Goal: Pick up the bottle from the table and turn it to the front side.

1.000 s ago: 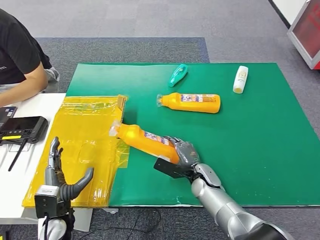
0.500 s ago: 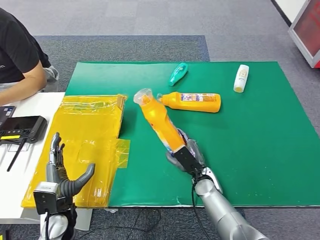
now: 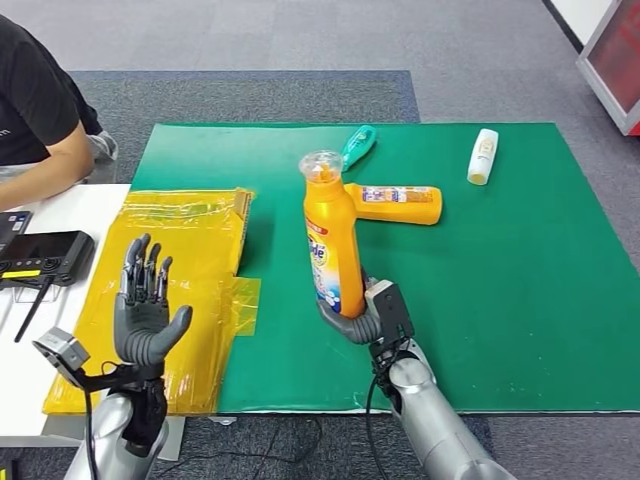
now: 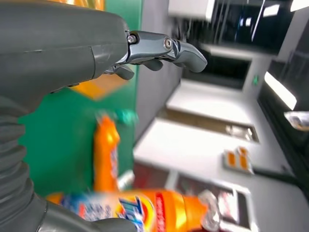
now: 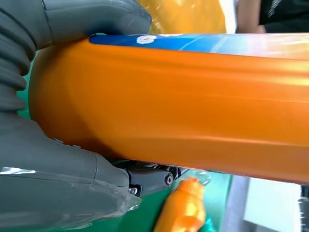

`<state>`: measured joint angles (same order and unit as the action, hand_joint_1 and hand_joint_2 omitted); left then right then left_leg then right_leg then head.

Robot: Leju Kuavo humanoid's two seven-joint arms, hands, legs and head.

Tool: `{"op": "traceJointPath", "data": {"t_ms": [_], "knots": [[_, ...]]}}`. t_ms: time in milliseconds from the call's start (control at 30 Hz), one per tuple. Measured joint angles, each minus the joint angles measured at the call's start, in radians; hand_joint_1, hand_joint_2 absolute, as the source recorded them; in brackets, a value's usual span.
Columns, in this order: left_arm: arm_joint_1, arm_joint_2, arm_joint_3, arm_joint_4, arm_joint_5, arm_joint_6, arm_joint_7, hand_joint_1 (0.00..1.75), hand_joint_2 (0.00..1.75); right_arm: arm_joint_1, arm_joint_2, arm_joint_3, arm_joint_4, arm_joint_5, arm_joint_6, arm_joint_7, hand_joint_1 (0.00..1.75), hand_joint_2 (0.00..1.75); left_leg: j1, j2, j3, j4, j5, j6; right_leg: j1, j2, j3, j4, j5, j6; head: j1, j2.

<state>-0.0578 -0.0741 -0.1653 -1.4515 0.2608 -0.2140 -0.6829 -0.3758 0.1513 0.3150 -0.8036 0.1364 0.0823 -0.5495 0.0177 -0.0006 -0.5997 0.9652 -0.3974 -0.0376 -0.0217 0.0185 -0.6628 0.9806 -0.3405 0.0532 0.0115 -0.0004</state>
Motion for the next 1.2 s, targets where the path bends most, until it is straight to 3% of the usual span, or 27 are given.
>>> {"op": "traceJointPath", "data": {"t_ms": [333, 867, 1200], "knots": [[-0.116, -0.032, -0.004, 0.084, 0.139, -0.134, 0.066, 0.0, 1.75, -0.028, 0.021, 0.053, 0.007, 0.01, 0.019, -0.03, 1.75, 1.75, 0.0, 0.0, -0.001, 0.0, 0.001, -0.001, 0.0, 0.0, -0.002, 0.0, 0.001, -0.001, 0.0, 0.0], [-0.366, -0.081, -0.054, 0.349, 0.3, -0.276, 0.2, 0.0, 1.75, -0.041, 0.024, 0.263, 0.012, 0.085, 0.025, -0.068, 1.75, 1.75, 0.0, 0.0, -0.002, 0.0, 0.002, -0.001, 0.0, 0.0, -0.002, 0.0, 0.001, -0.001, 0.0, 0.0], [-0.411, -0.106, -0.058, 0.445, 0.329, -0.291, 0.224, 0.0, 1.75, -0.044, 0.024, 0.318, -0.005, 0.089, 0.025, -0.073, 1.75, 1.75, 0.0, 0.0, -0.002, 0.0, 0.002, -0.001, 0.0, 0.0, -0.003, 0.0, 0.001, -0.001, 0.0, 0.0]]}}
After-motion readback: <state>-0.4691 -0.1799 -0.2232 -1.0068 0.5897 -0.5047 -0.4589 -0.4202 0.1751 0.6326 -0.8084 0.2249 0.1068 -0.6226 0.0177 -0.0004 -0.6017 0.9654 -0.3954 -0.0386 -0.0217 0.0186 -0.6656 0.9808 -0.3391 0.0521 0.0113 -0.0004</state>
